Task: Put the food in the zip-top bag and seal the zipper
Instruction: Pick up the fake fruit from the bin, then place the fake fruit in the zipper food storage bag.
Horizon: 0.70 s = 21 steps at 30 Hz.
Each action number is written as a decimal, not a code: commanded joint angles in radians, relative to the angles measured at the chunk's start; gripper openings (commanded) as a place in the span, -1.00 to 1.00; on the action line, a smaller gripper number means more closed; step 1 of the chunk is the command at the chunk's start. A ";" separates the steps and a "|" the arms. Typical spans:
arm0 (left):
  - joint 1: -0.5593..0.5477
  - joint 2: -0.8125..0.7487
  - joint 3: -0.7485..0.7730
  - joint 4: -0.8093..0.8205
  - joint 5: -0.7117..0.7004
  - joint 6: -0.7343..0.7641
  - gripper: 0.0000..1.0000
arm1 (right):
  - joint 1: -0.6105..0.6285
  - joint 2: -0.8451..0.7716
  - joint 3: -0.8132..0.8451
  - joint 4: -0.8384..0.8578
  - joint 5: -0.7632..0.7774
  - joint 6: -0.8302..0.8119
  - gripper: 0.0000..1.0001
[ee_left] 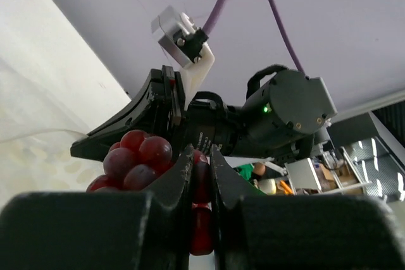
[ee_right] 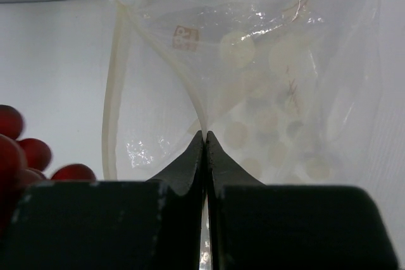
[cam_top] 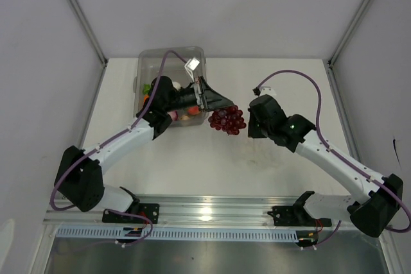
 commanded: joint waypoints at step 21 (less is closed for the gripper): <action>-0.140 0.034 0.073 -0.190 -0.044 0.349 -0.99 | -0.178 -0.104 0.051 0.050 -0.399 0.103 -1.00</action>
